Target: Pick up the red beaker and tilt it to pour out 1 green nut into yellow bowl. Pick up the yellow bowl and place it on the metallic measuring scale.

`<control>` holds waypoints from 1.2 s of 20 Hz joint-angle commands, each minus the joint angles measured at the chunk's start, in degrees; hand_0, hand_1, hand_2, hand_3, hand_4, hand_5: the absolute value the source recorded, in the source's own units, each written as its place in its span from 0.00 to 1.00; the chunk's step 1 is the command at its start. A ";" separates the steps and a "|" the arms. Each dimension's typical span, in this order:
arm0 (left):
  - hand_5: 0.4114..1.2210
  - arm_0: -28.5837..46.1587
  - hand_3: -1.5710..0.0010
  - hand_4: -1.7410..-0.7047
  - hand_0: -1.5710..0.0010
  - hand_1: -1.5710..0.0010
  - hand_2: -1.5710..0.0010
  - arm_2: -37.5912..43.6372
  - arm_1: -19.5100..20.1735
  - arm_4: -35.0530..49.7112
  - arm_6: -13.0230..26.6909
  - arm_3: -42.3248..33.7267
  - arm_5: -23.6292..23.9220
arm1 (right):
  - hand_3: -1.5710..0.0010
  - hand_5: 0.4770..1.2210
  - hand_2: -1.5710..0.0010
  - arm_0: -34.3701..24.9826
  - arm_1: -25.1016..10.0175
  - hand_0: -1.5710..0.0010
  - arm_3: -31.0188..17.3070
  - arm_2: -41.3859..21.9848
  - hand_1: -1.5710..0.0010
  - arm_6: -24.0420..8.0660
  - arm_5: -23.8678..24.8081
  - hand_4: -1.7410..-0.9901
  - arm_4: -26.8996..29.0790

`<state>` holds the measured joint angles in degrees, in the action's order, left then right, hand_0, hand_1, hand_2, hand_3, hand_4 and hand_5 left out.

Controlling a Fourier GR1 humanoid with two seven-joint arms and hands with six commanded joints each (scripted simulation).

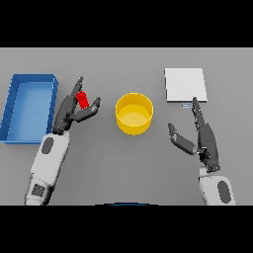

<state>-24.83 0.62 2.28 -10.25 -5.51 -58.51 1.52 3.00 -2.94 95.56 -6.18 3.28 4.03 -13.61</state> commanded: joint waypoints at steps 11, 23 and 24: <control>0.78 -5.28 0.41 0.16 0.37 0.35 0.34 2.98 -1.95 0.57 -2.14 7.33 3.23 | 1.00 0.23 1.00 0.81 -0.67 1.00 0.14 0.31 1.00 0.21 -0.02 0.65 -0.21; 0.87 -4.92 0.03 0.05 0.03 0.02 0.02 2.42 -2.74 3.18 -4.59 3.06 6.10 | 1.00 0.23 1.00 2.11 -0.55 1.00 0.72 -0.02 1.00 1.50 0.11 0.64 -0.50; 0.87 -4.80 0.03 0.04 0.02 0.02 0.02 1.54 -2.69 2.97 -3.48 1.22 6.45 | 1.00 0.23 1.00 2.13 -0.90 1.00 0.96 0.09 1.00 1.97 0.19 0.64 -0.74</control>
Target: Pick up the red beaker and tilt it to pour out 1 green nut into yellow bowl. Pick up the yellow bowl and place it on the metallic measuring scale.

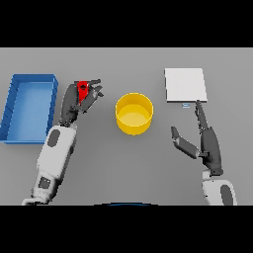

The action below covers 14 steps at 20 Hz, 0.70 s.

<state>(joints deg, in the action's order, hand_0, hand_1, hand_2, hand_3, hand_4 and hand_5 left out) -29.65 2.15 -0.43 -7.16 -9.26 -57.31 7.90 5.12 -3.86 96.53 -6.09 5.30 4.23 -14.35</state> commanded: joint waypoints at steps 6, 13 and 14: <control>0.88 -1.67 0.01 0.01 0.01 0.01 0.00 -9.57 5.35 -8.16 9.08 -6.81 -1.78 | 1.00 0.25 1.00 -0.46 0.02 1.00 0.23 -0.33 1.00 -0.47 0.06 0.65 -0.52; 0.87 -7.12 0.00 0.01 0.00 0.00 0.00 -15.15 9.66 -13.24 15.39 -3.26 -3.74 | 1.00 0.27 1.00 -1.04 0.14 1.00 -0.44 -0.38 1.00 -2.19 0.21 0.65 -0.97; 0.87 -8.15 0.00 0.01 0.00 0.00 0.00 -16.74 10.78 -15.14 16.49 -3.21 -3.94 | 1.00 0.27 1.00 -1.06 0.42 1.00 -0.03 -0.73 1.00 -1.88 0.62 0.65 -1.50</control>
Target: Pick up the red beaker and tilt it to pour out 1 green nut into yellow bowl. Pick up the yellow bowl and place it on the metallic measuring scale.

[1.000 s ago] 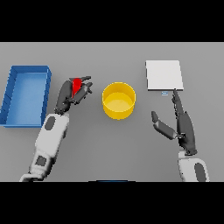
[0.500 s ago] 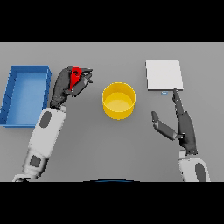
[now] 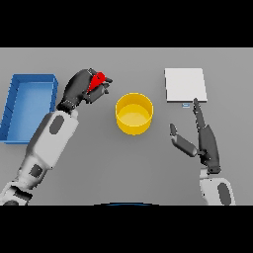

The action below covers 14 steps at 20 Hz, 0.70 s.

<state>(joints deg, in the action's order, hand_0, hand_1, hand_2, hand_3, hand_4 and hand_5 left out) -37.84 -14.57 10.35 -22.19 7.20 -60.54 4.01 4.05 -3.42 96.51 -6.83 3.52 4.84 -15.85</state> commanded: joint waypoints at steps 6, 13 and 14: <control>0.91 -6.54 0.00 0.00 0.00 0.00 0.00 -12.53 4.24 -14.03 5.58 2.79 -2.02 | 1.00 0.29 1.00 1.21 -0.20 1.00 0.79 -0.03 1.00 -0.35 -1.02 0.64 0.87; 0.98 -13.48 0.00 0.07 0.00 0.00 0.00 -22.47 7.43 -22.57 3.97 5.22 -7.56 | 1.00 0.30 1.00 1.17 0.21 1.00 0.15 0.31 1.00 0.02 -0.92 0.61 1.47; 0.98 -14.70 0.06 0.06 0.00 0.00 0.00 -24.10 7.85 -23.60 3.51 5.57 -9.38 | 1.00 0.30 1.00 1.50 0.46 1.00 -0.10 0.35 1.00 1.07 -1.00 0.61 1.90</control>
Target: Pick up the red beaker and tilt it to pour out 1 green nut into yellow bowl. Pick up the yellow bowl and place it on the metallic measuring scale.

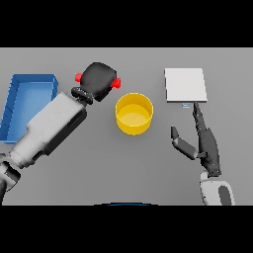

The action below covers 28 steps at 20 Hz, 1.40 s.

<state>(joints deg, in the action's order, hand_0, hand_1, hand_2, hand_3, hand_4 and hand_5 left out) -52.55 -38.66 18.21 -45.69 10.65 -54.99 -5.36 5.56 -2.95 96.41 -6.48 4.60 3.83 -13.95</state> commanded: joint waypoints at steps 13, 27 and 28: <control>1.00 -13.04 0.02 0.00 0.00 0.00 0.00 -19.89 -1.92 -12.00 -8.26 7.65 -10.73 | 1.00 0.21 1.00 0.07 1.89 1.00 -0.02 0.45 1.00 -0.22 0.82 0.60 1.39; 1.00 -22.95 0.00 0.01 0.00 0.00 0.00 -34.16 -4.75 -19.68 -13.86 15.50 -10.71 | 1.00 0.15 1.00 0.10 1.37 1.00 -0.32 0.13 1.00 -0.06 2.63 0.71 -1.49; 1.00 -23.73 0.00 0.01 0.00 0.00 0.00 -34.99 -4.41 -20.02 -14.90 15.30 -10.27 | 1.00 0.15 1.00 -0.02 1.73 1.00 -0.49 -0.32 1.00 0.15 2.98 0.71 -2.14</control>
<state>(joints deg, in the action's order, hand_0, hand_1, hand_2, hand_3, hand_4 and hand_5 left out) -76.32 -73.65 13.80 -65.61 -4.29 -39.69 -15.68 5.54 -1.20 95.92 -6.82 4.75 6.79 -16.09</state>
